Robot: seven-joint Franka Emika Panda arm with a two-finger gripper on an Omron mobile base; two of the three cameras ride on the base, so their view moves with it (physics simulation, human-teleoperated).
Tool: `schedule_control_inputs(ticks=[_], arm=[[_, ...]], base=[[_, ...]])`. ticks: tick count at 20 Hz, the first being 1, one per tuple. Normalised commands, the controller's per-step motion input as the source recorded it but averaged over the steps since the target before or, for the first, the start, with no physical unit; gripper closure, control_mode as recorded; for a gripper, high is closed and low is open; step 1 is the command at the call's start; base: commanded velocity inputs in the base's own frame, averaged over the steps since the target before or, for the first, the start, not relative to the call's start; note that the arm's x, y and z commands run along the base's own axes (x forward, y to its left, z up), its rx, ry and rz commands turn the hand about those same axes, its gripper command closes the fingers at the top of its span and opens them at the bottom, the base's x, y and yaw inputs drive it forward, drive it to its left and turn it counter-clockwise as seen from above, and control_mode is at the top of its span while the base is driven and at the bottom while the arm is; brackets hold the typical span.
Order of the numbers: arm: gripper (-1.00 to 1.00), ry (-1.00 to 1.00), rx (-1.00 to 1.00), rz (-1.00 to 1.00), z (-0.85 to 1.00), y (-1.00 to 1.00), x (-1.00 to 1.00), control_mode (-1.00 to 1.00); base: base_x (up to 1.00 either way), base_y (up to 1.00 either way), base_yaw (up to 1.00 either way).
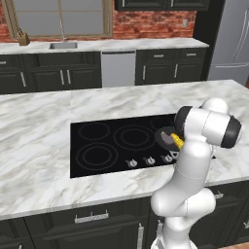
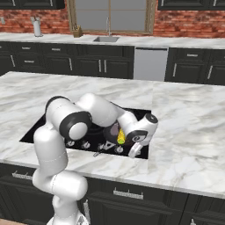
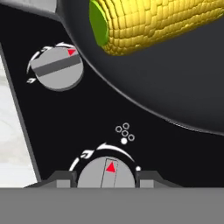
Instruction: Put the corn and eggplant in the pan. Then turn on the front right burner and set the heat to medium.
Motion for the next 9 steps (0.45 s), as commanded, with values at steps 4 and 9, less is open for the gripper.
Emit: schedule_control_inputs(ticks=[4,9], arm=[[1.00,0.00,0.00,0.18,0.00,0.00,0.00,-1.00],[1.00,0.00,0.00,0.17,0.00,0.00,0.00,-1.00]], base=[[0.00,0.00,0.00],[0.00,0.00,0.00]])
